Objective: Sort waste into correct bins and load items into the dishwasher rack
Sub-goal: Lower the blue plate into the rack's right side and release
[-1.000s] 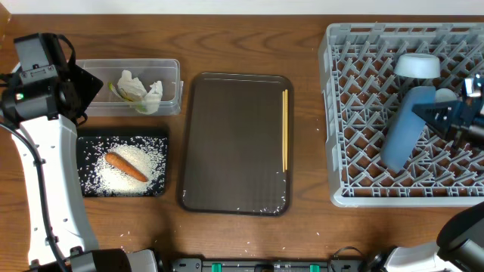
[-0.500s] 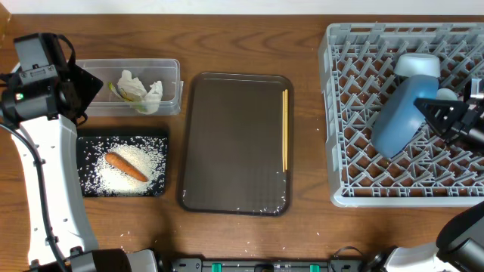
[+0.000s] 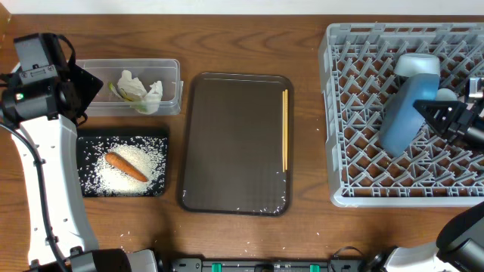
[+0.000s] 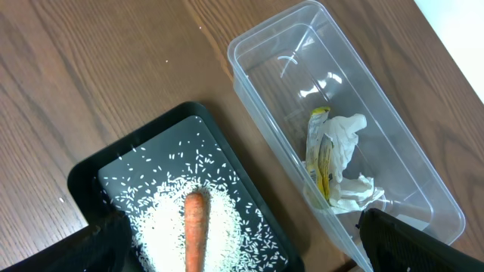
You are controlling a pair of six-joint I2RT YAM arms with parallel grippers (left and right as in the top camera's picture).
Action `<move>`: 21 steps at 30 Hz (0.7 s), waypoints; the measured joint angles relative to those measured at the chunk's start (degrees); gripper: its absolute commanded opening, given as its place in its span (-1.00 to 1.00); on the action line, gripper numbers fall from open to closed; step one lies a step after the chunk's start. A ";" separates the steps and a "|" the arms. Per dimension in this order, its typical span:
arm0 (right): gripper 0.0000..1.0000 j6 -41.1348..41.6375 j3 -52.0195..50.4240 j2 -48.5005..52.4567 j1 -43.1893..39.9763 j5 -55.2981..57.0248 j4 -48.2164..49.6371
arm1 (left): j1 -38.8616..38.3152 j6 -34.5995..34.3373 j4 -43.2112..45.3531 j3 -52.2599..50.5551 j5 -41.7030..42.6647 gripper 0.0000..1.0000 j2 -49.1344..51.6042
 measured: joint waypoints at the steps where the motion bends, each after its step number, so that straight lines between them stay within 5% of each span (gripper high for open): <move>1: -0.83 0.37 0.63 0.00 -0.07 1.25 -0.46 | 0.00 0.00 0.02 0.00 0.02 0.96 0.00; 6: -0.51 6.86 6.56 -1.01 -0.07 11.58 -0.63 | 0.00 0.00 0.02 0.00 0.02 0.96 0.00; 10: 0.40 16.28 13.05 -3.80 -0.07 25.29 0.11 | 0.00 0.00 0.00 0.00 0.00 0.96 0.00; 21: 0.62 32.57 17.14 -13.73 -0.07 47.76 0.33 | 0.00 0.00 0.00 0.00 0.02 0.96 0.00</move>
